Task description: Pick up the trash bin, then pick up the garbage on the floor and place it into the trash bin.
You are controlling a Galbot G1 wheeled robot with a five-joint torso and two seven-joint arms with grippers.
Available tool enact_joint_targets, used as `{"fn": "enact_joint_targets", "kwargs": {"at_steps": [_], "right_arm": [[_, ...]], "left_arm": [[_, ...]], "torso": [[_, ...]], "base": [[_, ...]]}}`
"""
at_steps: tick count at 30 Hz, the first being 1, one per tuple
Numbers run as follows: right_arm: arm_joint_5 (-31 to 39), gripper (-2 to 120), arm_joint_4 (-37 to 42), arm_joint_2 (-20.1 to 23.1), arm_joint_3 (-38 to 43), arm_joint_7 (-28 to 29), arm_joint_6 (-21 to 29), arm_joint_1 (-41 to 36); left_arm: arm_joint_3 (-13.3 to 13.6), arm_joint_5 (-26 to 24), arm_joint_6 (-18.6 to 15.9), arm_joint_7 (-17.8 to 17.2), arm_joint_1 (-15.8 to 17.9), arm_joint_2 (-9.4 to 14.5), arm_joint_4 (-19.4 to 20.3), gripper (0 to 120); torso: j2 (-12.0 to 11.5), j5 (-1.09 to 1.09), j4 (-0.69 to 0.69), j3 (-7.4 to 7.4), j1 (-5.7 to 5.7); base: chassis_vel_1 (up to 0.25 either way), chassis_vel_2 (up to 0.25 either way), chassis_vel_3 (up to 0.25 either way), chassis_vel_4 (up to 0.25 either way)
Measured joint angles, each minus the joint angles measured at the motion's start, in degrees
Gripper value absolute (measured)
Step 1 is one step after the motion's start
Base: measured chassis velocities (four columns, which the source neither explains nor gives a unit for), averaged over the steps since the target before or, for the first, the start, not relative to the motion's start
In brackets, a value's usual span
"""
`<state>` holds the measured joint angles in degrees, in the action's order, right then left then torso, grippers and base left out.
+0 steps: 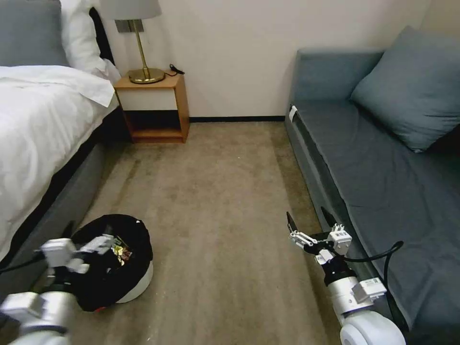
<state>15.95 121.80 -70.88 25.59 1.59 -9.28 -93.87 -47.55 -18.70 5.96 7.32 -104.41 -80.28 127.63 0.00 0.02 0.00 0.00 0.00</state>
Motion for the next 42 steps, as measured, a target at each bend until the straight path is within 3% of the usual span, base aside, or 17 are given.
{"fn": "enact_joint_targets", "kwargs": {"at_steps": [3, 10, 42], "right_arm": [[0.00, 100, 0.00, 0.00, 0.00, 0.00, 0.00, 0.00], [-0.01, 100, 0.00, 0.00, 0.00, -0.02, 0.00, 0.00], [0.00, 100, 0.00, 0.00, 0.00, -0.02, 0.00, 0.00]], "left_arm": [[6.10, 6.78, 3.97, -2.77, -0.46, -0.77, -1.36, 94], [9.93, 9.61, 5.90, -4.17, 1.20, -1.24, -4.13, 95], [9.71, 9.18, 5.36, -4.35, 1.52, -1.15, -4.52, 96]], "torso": [[0.00, -0.01, 0.01, 0.00, 0.00], [0.00, -0.03, 0.00, 0.00, 0.00], [0.00, -0.02, 0.00, 0.00, 0.00]], "base": [[0.000, 0.000, 0.000, 0.000], [0.000, 0.000, 0.000, 0.000], [0.000, 0.000, 0.000, 0.000]]}}
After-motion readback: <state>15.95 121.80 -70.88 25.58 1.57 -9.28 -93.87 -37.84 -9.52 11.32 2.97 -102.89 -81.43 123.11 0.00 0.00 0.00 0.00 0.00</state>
